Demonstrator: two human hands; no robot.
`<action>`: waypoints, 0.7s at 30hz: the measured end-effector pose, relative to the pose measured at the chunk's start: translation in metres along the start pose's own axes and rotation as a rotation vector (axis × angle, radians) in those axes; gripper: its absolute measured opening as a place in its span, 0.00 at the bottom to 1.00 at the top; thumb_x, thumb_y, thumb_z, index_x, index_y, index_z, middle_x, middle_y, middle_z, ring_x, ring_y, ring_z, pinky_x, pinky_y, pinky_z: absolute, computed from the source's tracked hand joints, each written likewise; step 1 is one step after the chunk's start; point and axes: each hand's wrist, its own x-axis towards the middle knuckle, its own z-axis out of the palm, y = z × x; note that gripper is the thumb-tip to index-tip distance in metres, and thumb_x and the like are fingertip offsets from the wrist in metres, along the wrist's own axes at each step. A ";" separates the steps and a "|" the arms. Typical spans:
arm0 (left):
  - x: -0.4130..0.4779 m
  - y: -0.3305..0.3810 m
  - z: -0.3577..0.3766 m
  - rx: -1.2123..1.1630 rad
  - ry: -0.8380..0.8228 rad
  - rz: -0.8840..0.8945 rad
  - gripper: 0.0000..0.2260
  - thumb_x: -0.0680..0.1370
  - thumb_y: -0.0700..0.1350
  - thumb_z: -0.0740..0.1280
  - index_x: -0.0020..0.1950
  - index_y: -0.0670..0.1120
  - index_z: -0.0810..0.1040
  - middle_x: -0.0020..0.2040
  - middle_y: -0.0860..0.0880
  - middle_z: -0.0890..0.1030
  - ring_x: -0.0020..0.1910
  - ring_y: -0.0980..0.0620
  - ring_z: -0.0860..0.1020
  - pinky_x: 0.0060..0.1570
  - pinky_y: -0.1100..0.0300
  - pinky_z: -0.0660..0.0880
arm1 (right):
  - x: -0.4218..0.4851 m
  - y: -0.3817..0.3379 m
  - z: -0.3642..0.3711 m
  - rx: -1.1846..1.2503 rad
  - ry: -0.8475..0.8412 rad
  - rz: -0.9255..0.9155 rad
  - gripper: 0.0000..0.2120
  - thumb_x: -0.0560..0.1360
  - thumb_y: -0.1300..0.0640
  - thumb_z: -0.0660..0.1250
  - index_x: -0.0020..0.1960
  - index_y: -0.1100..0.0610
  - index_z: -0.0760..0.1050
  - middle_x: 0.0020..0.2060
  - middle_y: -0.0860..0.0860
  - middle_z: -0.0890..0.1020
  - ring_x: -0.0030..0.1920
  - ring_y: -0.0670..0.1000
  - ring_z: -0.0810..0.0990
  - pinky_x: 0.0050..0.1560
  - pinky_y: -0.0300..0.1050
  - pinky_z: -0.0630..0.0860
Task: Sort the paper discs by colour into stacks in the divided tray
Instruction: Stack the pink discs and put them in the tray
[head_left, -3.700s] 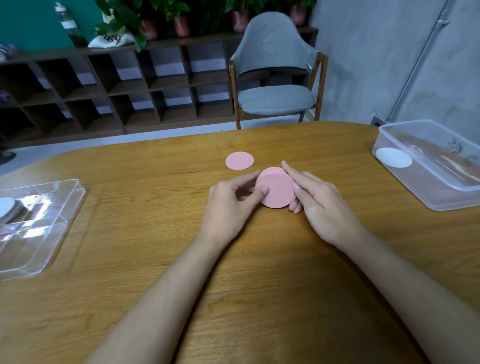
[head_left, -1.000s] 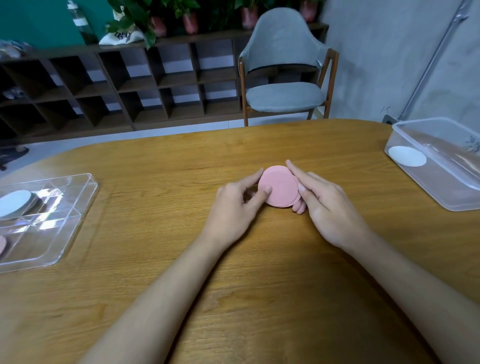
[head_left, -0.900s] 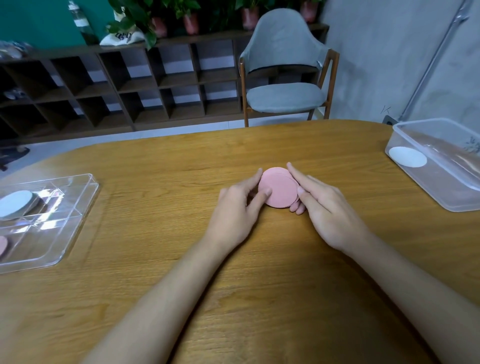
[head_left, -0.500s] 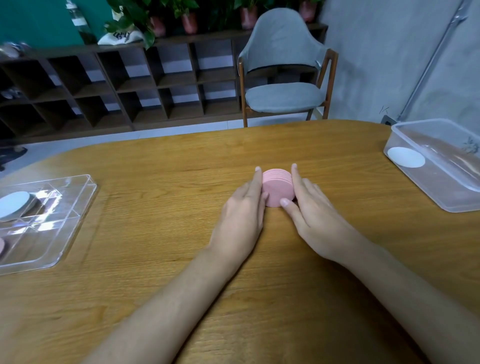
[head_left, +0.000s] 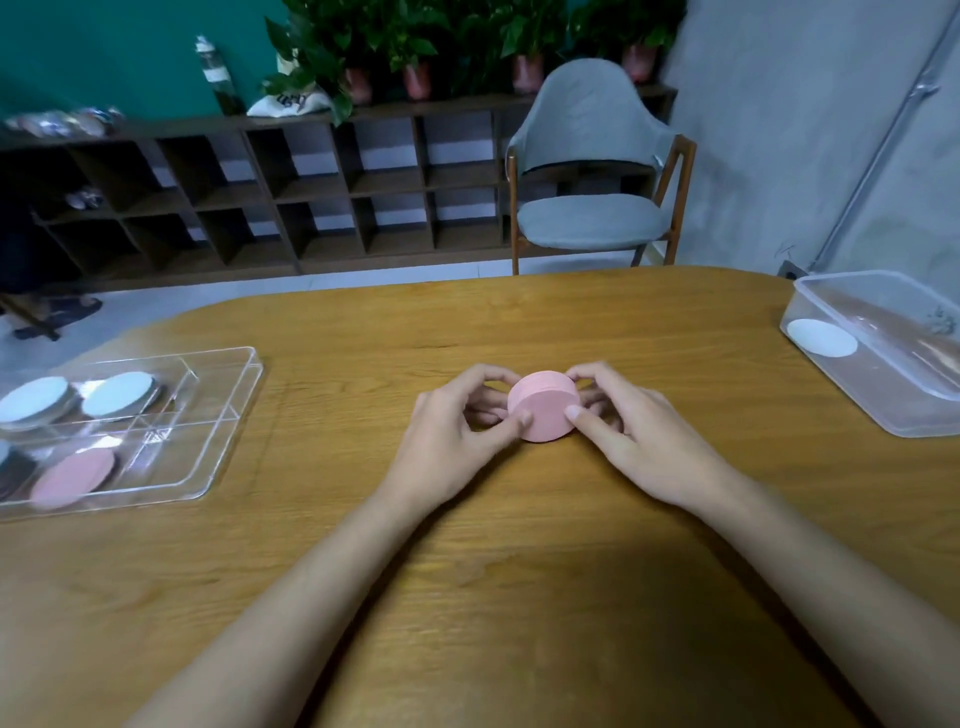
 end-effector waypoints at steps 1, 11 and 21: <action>-0.005 0.000 -0.011 0.014 -0.003 0.004 0.11 0.76 0.46 0.78 0.57 0.54 0.83 0.44 0.54 0.88 0.46 0.57 0.86 0.52 0.64 0.81 | 0.001 -0.009 0.003 -0.004 -0.026 -0.004 0.13 0.83 0.47 0.63 0.67 0.42 0.70 0.52 0.40 0.79 0.50 0.38 0.77 0.46 0.36 0.71; -0.054 -0.007 -0.135 0.065 0.081 -0.056 0.12 0.75 0.47 0.78 0.56 0.55 0.81 0.46 0.53 0.82 0.41 0.49 0.86 0.49 0.55 0.82 | 0.024 -0.115 0.058 0.109 -0.056 -0.154 0.11 0.82 0.47 0.65 0.64 0.42 0.73 0.45 0.45 0.83 0.45 0.46 0.80 0.48 0.42 0.75; -0.113 -0.031 -0.263 0.206 0.214 -0.216 0.11 0.75 0.48 0.78 0.55 0.53 0.81 0.46 0.49 0.84 0.43 0.50 0.84 0.47 0.54 0.82 | 0.070 -0.224 0.153 0.118 -0.154 -0.246 0.09 0.80 0.49 0.68 0.60 0.45 0.76 0.36 0.43 0.83 0.38 0.42 0.79 0.42 0.37 0.73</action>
